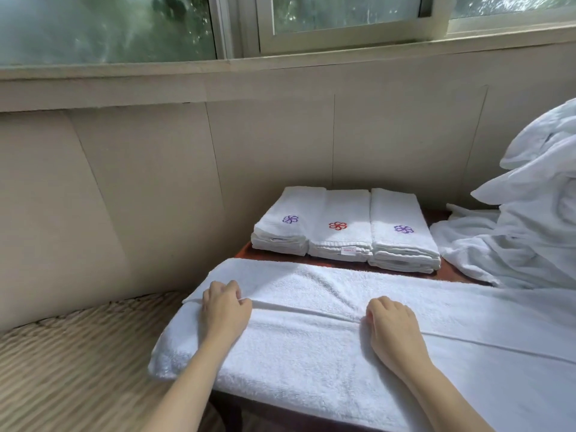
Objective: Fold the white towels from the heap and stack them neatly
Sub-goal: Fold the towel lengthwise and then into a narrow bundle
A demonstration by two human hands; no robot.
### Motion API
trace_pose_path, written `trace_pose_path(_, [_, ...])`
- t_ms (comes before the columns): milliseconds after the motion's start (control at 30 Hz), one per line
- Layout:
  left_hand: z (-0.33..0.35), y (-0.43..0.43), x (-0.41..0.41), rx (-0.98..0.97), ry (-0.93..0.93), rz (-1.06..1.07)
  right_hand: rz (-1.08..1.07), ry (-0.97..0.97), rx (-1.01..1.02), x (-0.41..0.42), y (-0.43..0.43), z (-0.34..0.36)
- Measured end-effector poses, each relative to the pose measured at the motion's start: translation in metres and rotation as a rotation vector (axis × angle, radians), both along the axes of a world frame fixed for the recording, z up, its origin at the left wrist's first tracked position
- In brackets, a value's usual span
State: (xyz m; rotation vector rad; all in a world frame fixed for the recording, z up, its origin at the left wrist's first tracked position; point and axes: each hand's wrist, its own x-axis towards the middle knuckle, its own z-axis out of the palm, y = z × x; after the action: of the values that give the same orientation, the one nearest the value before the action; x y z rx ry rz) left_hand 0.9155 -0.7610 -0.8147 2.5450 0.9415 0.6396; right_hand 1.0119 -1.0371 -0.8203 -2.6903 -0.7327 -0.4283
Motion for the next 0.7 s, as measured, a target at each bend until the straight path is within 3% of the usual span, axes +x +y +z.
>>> trace_pose_path(167, [0.005, -0.008, -0.006, 0.147, 0.049, 0.062, 0.058, 0.050, -0.010, -0.004, -0.004, 0.004])
trace_pose_path(267, [0.010, -0.023, -0.019, 0.060, -0.033, -0.286, 0.170, 0.092, -0.054, -0.012, -0.012, 0.006])
trace_pose_path(333, [0.010, -0.037, -0.037, 0.034, 0.055, -0.617, 0.267, 0.100, -0.067, -0.019, -0.015, 0.010])
trace_pose_path(433, [-0.007, -0.043, -0.069, 0.464, 0.092, -0.851, 0.384, 0.136, -0.054, -0.036, -0.011, 0.018])
trace_pose_path(567, [-0.014, -0.028, -0.099, 0.794, 0.119, -0.854, 0.571, 0.180, -0.055, -0.066, 0.006, 0.022])
trace_pose_path(700, [-0.010, -0.008, -0.105, 0.731, -0.077, -0.750, 0.732, 0.117, -0.303, -0.086, 0.020, 0.020])
